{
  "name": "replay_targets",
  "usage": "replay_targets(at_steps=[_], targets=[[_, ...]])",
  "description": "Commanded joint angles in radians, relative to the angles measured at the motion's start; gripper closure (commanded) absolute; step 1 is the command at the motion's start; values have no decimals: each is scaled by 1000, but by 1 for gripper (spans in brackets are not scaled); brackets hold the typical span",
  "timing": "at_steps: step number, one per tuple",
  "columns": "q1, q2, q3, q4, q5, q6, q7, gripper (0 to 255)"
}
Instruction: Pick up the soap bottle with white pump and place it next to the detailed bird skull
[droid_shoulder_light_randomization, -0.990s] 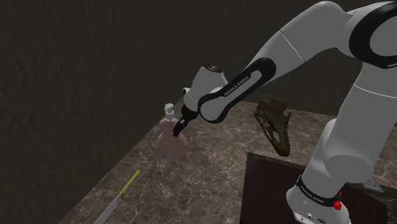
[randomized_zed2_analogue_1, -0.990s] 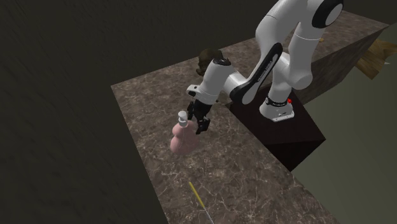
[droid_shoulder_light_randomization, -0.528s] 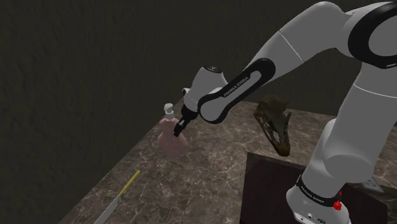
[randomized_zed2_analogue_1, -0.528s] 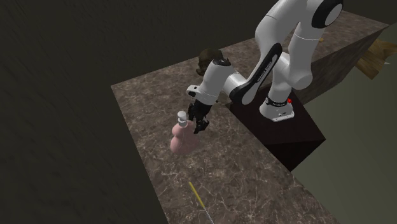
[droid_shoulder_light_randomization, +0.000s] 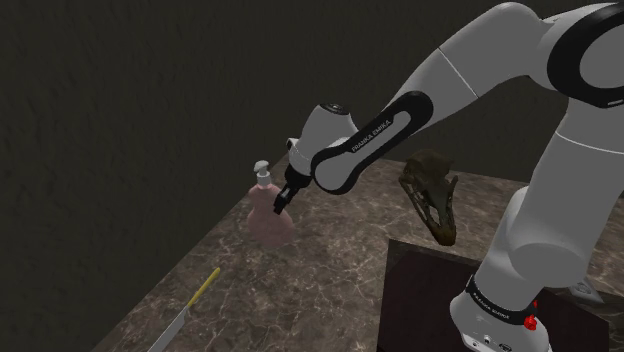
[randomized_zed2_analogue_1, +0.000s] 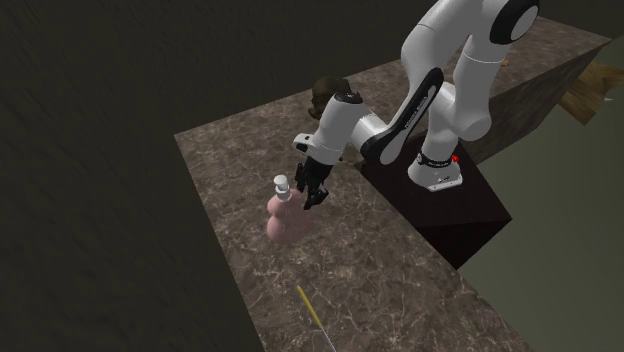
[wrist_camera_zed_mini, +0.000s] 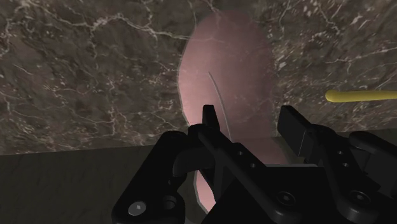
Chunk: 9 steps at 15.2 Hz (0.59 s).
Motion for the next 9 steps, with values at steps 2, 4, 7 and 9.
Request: replay_targets(at_steps=[2, 4, 7, 9], targets=[[0, -9, 0, 4, 2, -13, -1, 255], [0, -30, 0, 12, 5, -42, -2, 255], [-1, -59, -1, 25, 9, -84, -2, 255], [-1, -77, -2, 36, 10, -112, -2, 255]])
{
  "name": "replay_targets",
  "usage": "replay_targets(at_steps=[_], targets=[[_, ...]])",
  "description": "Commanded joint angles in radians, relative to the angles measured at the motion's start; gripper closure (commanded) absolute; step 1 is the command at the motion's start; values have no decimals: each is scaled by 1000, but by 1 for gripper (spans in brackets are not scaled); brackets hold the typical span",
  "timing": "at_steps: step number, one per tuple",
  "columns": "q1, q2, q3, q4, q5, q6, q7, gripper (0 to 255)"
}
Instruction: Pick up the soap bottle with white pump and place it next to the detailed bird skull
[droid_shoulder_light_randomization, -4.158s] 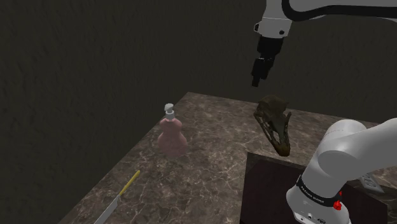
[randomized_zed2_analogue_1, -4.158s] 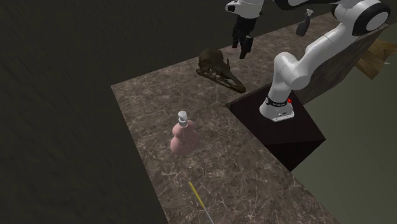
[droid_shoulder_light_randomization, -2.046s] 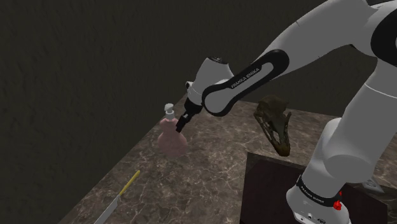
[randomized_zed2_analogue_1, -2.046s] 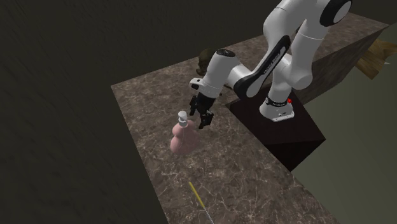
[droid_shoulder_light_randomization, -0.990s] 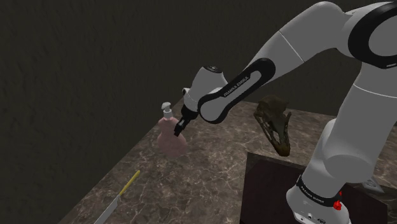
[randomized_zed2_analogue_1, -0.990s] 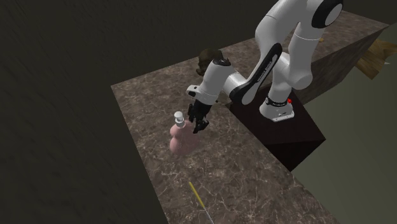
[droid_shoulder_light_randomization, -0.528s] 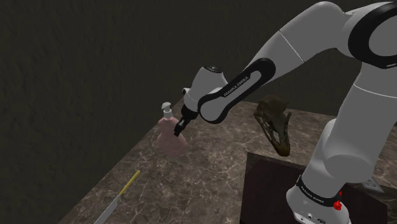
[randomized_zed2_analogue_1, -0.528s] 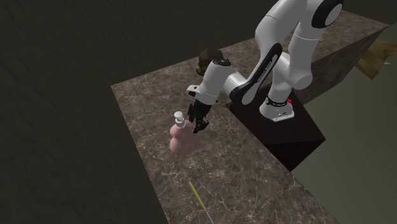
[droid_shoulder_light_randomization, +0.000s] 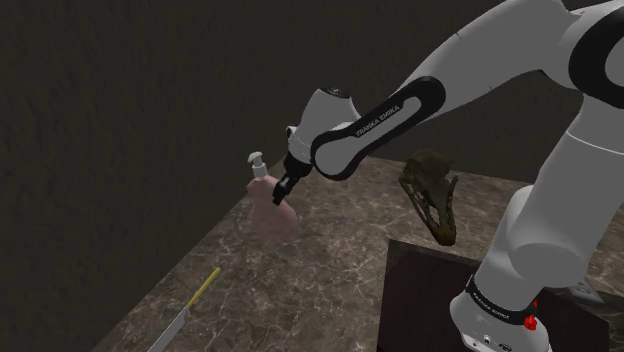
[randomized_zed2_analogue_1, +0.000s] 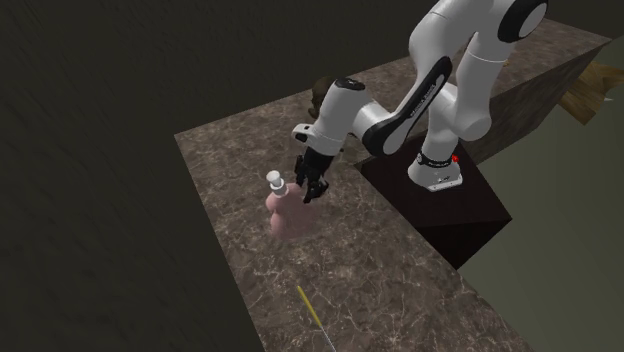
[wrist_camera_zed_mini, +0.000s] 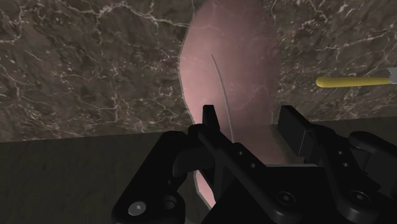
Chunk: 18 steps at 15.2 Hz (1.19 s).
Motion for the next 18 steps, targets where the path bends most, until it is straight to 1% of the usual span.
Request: replay_targets(at_steps=[1, 18], targets=[[0, -22, -1, 10, 3, -30, -1, 255], [-5, -136, -12, 134, 3, -267, 8, 255]])
